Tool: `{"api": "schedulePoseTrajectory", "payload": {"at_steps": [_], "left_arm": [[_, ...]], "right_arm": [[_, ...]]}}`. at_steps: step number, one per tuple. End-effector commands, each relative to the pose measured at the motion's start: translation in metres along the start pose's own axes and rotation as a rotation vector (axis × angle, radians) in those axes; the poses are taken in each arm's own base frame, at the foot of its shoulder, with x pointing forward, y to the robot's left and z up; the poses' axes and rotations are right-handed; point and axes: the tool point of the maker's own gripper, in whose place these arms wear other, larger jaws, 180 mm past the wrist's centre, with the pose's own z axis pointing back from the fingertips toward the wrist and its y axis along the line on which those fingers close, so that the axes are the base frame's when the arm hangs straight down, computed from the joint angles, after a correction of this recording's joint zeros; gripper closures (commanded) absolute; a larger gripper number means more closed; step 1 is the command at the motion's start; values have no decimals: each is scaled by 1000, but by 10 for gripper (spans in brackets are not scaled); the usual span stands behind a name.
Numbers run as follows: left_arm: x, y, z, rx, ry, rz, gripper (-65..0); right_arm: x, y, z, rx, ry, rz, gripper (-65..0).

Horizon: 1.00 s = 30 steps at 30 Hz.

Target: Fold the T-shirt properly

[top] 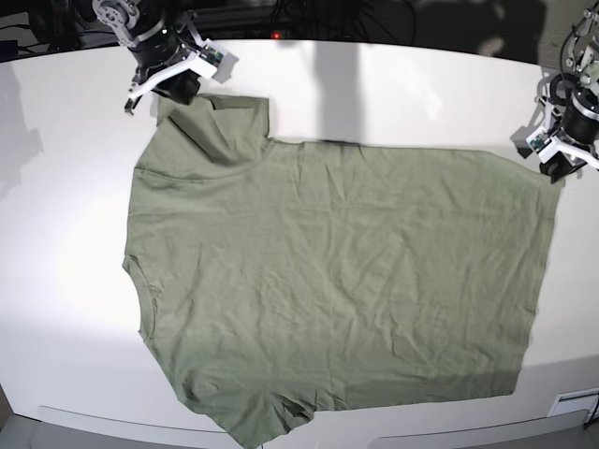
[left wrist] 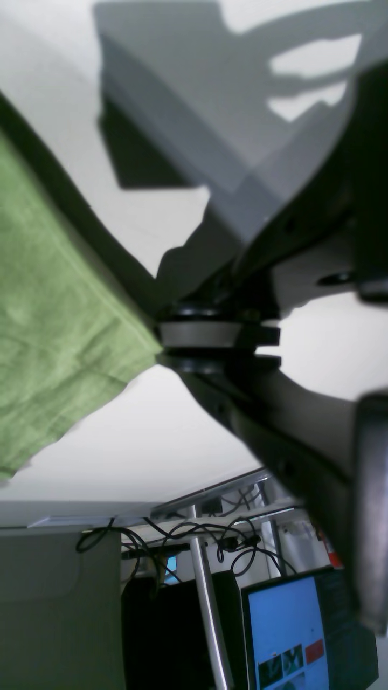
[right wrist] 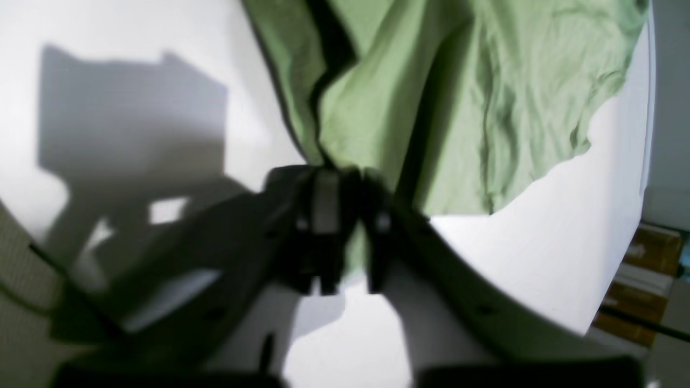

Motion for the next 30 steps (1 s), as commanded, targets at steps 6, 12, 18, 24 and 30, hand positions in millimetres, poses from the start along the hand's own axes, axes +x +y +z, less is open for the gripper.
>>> {"api": "schedulePoseTrajectory", "payload": {"at_steps": [6,12,18,24,30], "left_arm": [[-1,17,0,39,-9,-18,0],[-1,17,0,40,-7,-21,0],[-1,18,-1,42,-8,-22,0],[3,26,-4,61,-17,-20,0],[2,26,-4,60,-13,-17,0]], "right_arm": [[-21,15,3,65,92,23,0],[-4,-7,9,-11,43,-9,0],[14,-47,18,-157,5,-135,0],[28,-80,10,-200,-47,-230,0],[44,-121,4,-251,-108,-307,0]]}}
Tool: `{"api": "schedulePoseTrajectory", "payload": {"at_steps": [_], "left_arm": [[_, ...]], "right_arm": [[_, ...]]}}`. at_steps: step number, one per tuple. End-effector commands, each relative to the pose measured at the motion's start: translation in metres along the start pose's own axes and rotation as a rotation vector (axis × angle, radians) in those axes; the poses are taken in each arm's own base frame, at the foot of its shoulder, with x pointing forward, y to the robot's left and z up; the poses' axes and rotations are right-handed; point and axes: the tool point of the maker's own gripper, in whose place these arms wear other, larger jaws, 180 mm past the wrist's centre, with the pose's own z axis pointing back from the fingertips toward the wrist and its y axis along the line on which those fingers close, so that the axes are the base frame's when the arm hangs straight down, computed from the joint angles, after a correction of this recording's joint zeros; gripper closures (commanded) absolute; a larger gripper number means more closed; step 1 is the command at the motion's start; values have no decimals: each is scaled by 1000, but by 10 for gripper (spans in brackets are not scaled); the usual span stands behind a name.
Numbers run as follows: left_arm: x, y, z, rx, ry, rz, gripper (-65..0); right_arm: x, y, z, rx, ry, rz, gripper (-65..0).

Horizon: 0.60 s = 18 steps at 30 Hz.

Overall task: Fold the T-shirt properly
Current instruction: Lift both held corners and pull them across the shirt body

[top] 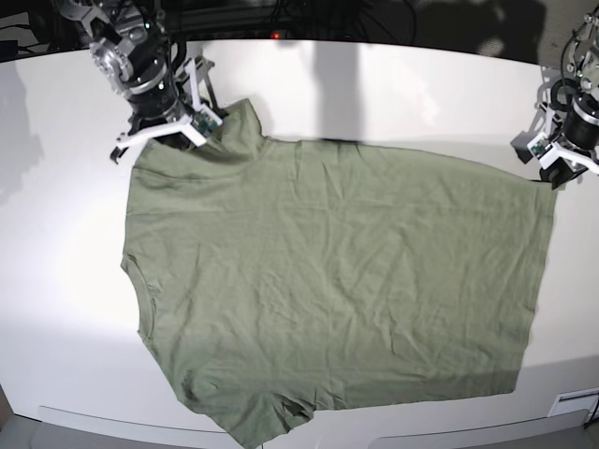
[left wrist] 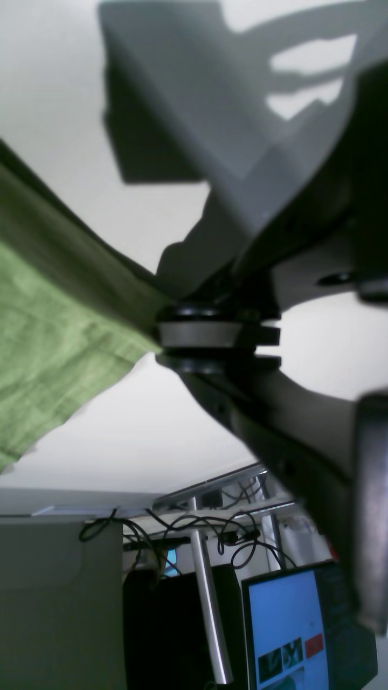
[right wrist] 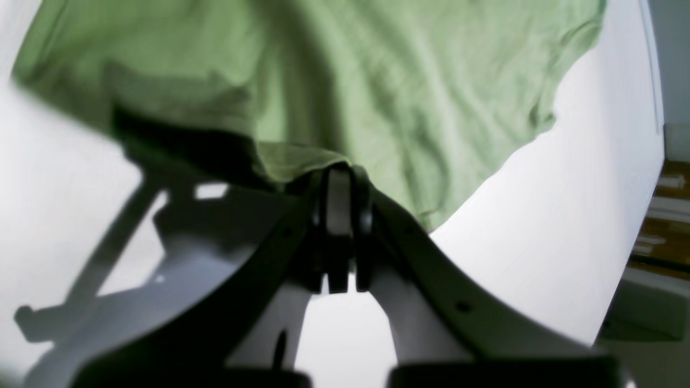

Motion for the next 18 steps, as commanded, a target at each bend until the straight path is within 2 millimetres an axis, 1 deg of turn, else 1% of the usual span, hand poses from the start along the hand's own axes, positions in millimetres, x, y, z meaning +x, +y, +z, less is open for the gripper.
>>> {"api": "schedulePoseTrajectory", "payload": {"at_steps": [1,4,6,10,13,18], "left_arm": [[-1,18,-1,42,-7,-11,0],[-1,18,-1,42,-4,0,0],[-4,18,-1,45,15,58,0],[-2,27,-6,69,19,150,0],[5,34,-13,94,14,181,0],[33,39,-29,137,-22,261,0]], "right_arm": [[10,-16,0,-41,-32,-9,0],[22,-33,-5,-69,-60,-31,0],[29,-42,-9,-79,-79,-52,0],[48,-63,-20,-112,-119,-106,0],[62,-74,-30,-138,-141,-143,0],[79,-86,-50,-162,-159,-202,0]]}}
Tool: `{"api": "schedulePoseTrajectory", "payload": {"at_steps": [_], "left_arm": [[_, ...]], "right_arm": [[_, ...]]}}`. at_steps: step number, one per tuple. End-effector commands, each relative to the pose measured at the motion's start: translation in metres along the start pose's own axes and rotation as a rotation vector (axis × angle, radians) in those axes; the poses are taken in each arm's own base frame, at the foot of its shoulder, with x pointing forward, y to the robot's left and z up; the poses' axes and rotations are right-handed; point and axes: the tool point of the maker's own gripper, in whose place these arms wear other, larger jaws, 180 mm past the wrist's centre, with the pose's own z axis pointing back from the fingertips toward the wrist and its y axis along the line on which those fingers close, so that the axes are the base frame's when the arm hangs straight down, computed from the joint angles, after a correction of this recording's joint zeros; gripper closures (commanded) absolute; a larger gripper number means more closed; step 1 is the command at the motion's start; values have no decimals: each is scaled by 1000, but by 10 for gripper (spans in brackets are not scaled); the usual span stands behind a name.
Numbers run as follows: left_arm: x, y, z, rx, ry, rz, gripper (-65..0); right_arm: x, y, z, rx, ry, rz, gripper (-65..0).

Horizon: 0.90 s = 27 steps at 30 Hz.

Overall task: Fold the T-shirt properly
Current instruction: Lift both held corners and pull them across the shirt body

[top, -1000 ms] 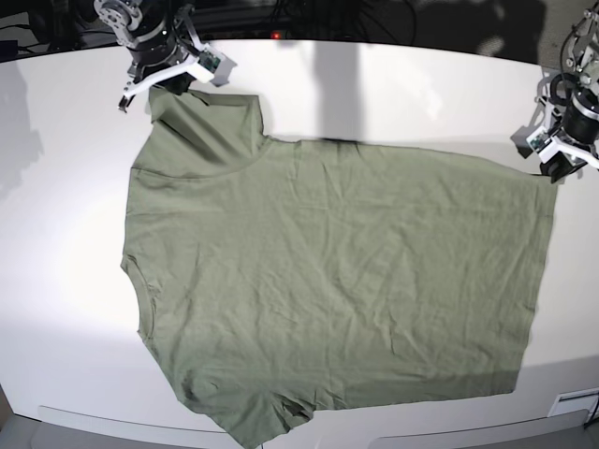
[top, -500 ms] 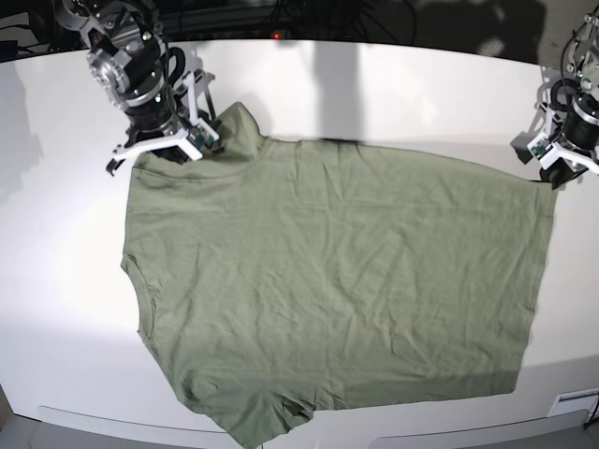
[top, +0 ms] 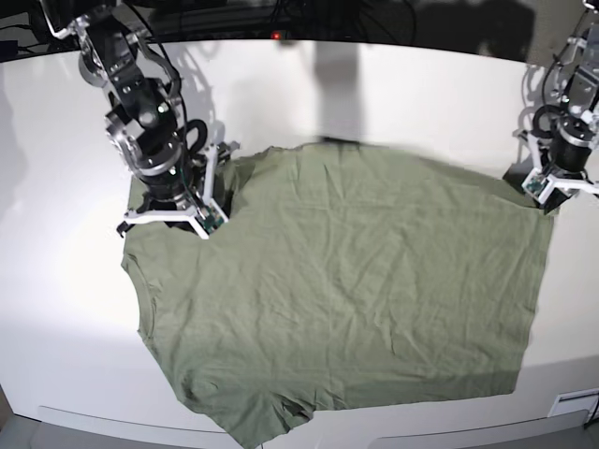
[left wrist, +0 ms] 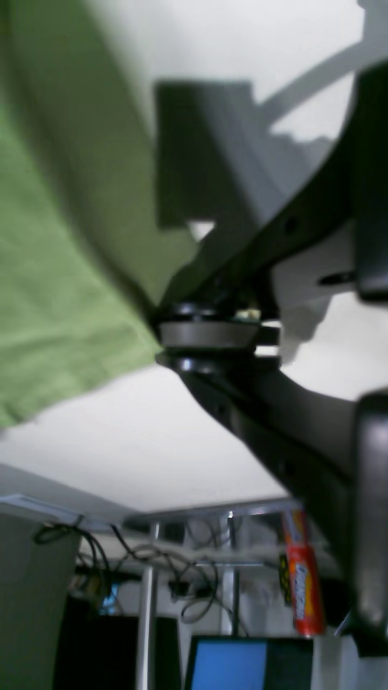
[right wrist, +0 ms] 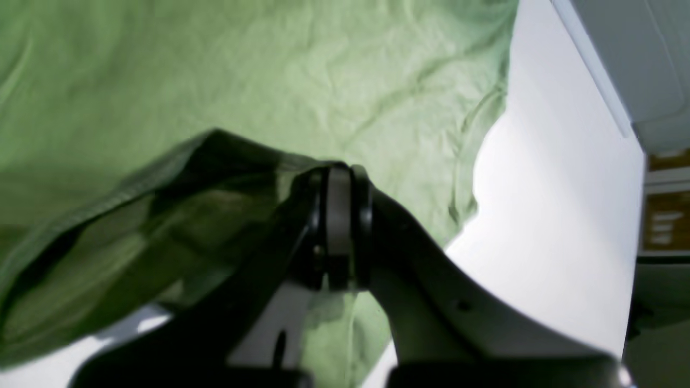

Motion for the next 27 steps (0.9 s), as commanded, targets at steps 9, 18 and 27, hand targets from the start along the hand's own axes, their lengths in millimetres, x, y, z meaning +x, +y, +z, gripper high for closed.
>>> {"api": "schedulePoseTrajectory", "payload": {"at_steps": [9,18,27], "left_arm": [[46,24,-22,98,-85,72,0],[52,56,-49,158,-78,173,0],[65,56,-76,177,-115,291,0]], "right_arm": [[24,-49,-41,-107,-16,-27,0],[36,-85,-70,-109,-1,-42,0],[54,-96,-96,-80,-28,-48,0]]}}
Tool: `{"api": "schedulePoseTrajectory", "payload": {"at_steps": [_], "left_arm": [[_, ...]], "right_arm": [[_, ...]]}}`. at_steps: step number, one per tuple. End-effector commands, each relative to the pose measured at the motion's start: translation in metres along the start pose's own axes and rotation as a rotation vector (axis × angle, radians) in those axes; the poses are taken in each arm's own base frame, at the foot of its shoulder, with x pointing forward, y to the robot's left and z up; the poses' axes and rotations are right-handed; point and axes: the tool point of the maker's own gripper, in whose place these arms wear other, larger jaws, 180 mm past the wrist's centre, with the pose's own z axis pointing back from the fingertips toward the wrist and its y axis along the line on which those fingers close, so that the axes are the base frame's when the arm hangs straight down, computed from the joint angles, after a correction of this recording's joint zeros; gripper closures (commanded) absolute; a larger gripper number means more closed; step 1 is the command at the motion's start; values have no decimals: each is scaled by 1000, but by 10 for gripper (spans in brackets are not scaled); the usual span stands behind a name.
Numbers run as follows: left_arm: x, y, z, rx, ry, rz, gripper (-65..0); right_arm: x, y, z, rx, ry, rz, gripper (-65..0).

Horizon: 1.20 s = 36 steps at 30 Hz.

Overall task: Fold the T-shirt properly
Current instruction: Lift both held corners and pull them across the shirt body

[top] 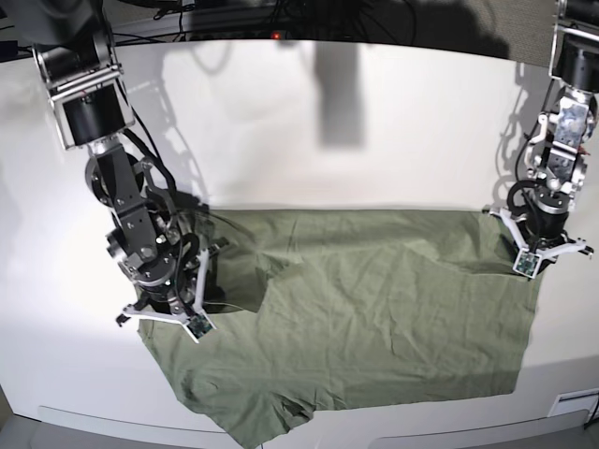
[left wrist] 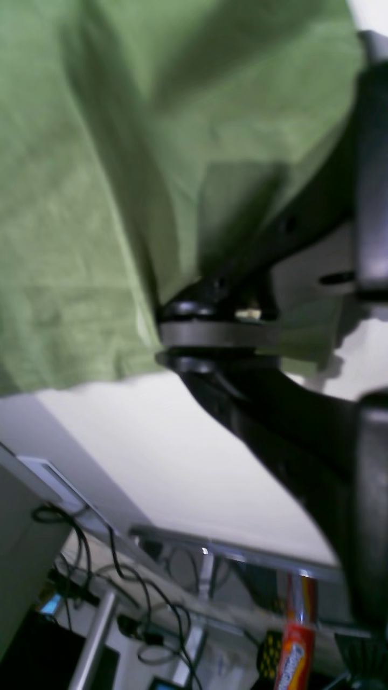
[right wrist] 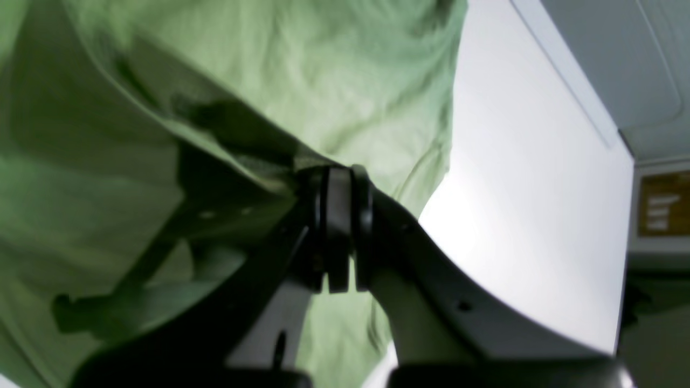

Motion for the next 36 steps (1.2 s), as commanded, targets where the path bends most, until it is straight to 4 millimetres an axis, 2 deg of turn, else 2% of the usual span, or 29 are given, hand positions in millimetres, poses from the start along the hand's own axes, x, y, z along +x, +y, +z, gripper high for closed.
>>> {"api": "schedulePoseTrajectory", "payload": {"at_steps": [1,5,8,15,18,23,27,29,33,36], "left_arm": [[21,16,-6,42,-59,7,0],[37,9,-12,43,-85,38,0],[47,13,-17,52,-100,45,0],[49,16,-18,57,-102,44,0],[39,15,-20,55,-80,44,0],[11,14,-25,50,-36,41,0],[-1,9,-24,40,-24,43,0],[-1,8,-24,39,-27,45,0],[1,8,-24,40,-37,44,0],[1,9,-24,40,-37,43,0]], "right_arm": [[21,-21,-1,-45,-49,-6,0],[33,-23,-11,-42,-50,-28,0],[39,-29,-17,-48,-47,-38,0],[56,-48,-18,-76,-77,-41,0],[60,-48,-17,-76,-97,-39,0],[65,-50,-17,-83,-123,-28,0],[68,-31,-20,11,-166,16,0],[63,-27,-24,16,-169,35,0],[41,-25,-35,15,-110,50,0],[34,-30,-39,-15,-99,35,0]]}}
